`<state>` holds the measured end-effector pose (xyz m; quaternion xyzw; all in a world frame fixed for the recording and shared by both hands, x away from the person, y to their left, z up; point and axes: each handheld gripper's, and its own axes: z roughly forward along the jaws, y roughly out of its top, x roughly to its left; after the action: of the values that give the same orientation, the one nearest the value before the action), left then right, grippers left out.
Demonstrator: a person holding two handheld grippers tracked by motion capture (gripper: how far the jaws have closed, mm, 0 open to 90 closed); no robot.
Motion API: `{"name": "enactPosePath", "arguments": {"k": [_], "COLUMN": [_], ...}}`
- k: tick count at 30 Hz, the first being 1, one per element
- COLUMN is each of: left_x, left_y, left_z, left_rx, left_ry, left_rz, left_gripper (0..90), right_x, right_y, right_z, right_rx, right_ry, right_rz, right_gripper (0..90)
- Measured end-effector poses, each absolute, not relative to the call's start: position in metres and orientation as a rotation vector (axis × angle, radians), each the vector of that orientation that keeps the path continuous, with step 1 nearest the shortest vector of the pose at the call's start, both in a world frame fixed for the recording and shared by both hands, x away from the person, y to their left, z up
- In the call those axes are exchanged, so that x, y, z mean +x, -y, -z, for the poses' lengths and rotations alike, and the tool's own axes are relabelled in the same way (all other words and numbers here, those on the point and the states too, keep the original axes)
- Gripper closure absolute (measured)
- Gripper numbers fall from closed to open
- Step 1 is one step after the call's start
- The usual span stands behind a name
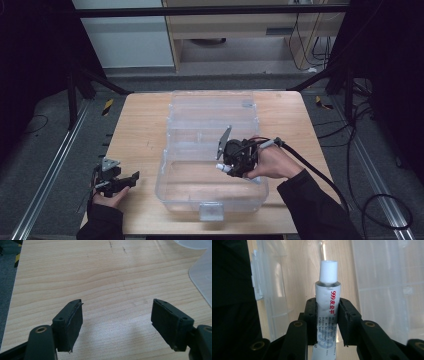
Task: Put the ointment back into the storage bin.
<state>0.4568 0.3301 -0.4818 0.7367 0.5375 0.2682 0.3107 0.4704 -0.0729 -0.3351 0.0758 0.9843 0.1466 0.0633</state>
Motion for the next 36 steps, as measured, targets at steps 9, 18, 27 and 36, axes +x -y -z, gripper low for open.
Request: {"name": "enactPosePath", "arguments": {"k": [9, 18, 27, 36], "left_x": [0.457, 0.457, 0.457, 0.457], "left_y": [-0.330, -0.330, -0.330, -0.330], "left_z": [0.482, 0.482, 0.482, 0.482], "left_rx": [1.945, 1.947, 1.948, 1.950], "left_ry": [-1.419, -1.419, -1.419, -1.419], "left_rz": [-0.708, -0.702, -0.705, -0.703], "left_gripper": [25.3, 25.4, 25.6, 25.6], "right_x": [0.473, 0.476, 0.476, 0.476], "right_y": [0.067, 0.069, 0.070, 0.070], "right_z": [0.359, 0.386, 0.401, 0.421], "right_rx": [0.181, 0.160, 0.151, 0.134], "right_ry": [-3.003, -3.043, -3.054, -3.081], "right_rz": [-0.366, -0.277, -0.278, -0.275], "right_gripper": [70.0, 70.1, 70.2, 70.1]}}
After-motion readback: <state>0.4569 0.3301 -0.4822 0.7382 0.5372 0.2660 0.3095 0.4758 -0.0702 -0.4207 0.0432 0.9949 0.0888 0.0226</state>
